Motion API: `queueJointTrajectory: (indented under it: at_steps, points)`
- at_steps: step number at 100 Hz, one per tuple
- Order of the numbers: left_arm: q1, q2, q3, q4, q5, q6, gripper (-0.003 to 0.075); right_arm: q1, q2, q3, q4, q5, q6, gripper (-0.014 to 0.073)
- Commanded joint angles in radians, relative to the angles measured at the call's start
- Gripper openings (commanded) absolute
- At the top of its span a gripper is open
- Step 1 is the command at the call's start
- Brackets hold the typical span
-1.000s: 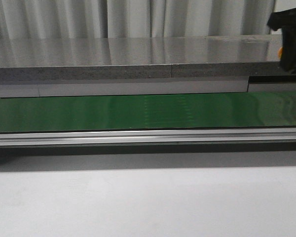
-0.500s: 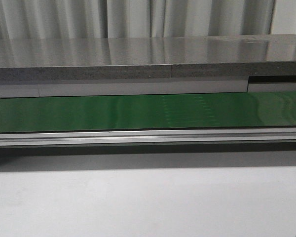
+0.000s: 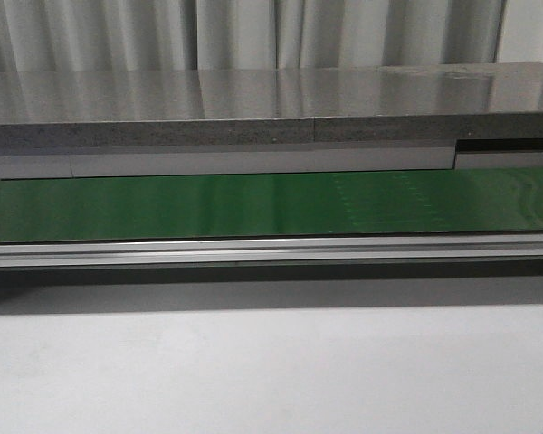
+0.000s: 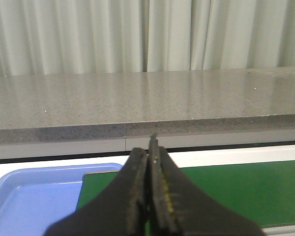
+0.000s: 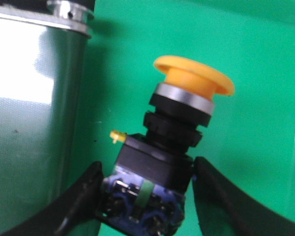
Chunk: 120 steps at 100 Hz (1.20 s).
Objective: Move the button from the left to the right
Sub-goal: 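Carry the button over the green tray and lower it with the right gripper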
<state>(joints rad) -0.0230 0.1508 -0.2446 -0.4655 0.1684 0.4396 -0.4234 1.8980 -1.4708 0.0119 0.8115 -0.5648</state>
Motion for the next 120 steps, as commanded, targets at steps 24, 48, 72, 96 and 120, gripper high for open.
queueJointTrajectory:
  at_steps: [24,48,72,96,120]
  points:
    - [-0.007,0.009,-0.027,-0.013,-0.078,0.001,-0.0020,-0.021,0.024,-0.032,0.000,-0.040,-0.022,0.0249]
    - [-0.007,0.009,-0.027,-0.013,-0.078,0.001,-0.0020,-0.044,0.036,-0.031,0.018,-0.033,-0.022,0.0249]
    - [-0.007,0.009,-0.027,-0.013,-0.078,0.001,-0.0020,-0.048,0.036,-0.031,0.049,-0.019,-0.022,0.0249]
    - [-0.007,0.009,-0.027,-0.013,-0.078,0.001,-0.0020,-0.048,0.046,-0.031,0.061,0.003,-0.022,0.0249]
    - [-0.007,0.009,-0.027,-0.013,-0.078,0.001,-0.0020,-0.048,0.082,-0.031,0.067,0.045,-0.022,0.0249]
